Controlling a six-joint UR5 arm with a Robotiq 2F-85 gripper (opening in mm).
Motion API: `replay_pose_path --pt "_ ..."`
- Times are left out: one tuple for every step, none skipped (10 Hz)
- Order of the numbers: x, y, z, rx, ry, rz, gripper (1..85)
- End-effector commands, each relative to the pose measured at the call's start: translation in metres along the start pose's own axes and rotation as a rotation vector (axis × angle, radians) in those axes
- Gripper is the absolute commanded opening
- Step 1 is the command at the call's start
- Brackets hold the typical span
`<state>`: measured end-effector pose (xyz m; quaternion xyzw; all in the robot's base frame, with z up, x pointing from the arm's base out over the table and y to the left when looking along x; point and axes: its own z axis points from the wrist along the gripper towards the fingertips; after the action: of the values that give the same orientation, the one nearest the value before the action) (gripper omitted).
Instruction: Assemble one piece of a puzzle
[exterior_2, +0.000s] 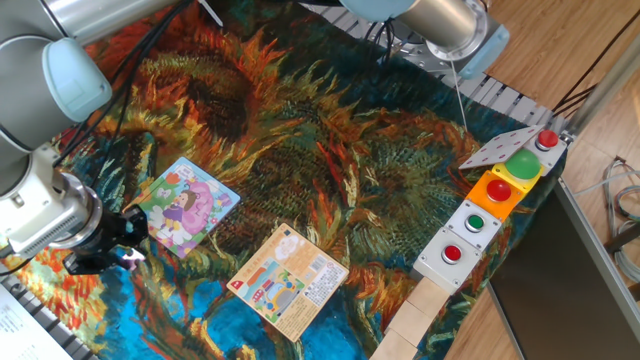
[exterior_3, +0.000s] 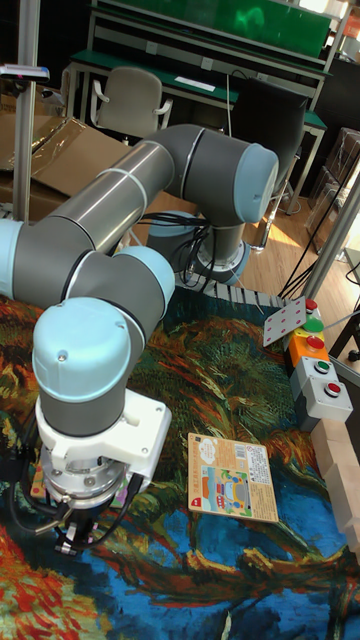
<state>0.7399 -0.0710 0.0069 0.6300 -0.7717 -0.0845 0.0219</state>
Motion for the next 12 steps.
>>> replay_pose_path --pt "-0.0033 0.0003 -0.0027 0.004 -0.012 0.012 30.0" --pt "-0.0034 0.0013 -0.0038 0.006 -0.012 0.016 28.7" --pt "-0.0027 0.0022 -0.0045 0.006 -0.009 0.02 27.0" --pt "-0.0023 0.0021 -0.0048 0.008 -0.008 0.021 23.0" --pt "-0.0024 0.0024 -0.005 0.008 -0.008 0.024 20.3" --pt "-0.0021 0.0026 -0.0056 0.01 -0.006 0.026 15.0" --pt "-0.002 0.0029 -0.0057 0.01 -0.006 0.026 13.0" --pt "-0.0023 0.0032 -0.0059 0.01 -0.007 0.026 10.7" --pt "-0.0022 0.0036 -0.0062 0.01 -0.007 0.026 9.3" --pt "-0.0021 0.0035 -0.0065 0.011 -0.008 0.026 8.0" --pt "-0.0034 0.0034 -0.0063 0.011 -0.011 0.024 7.0" --pt "-0.0045 0.0022 -0.0063 0.013 -0.008 0.025 11.3"
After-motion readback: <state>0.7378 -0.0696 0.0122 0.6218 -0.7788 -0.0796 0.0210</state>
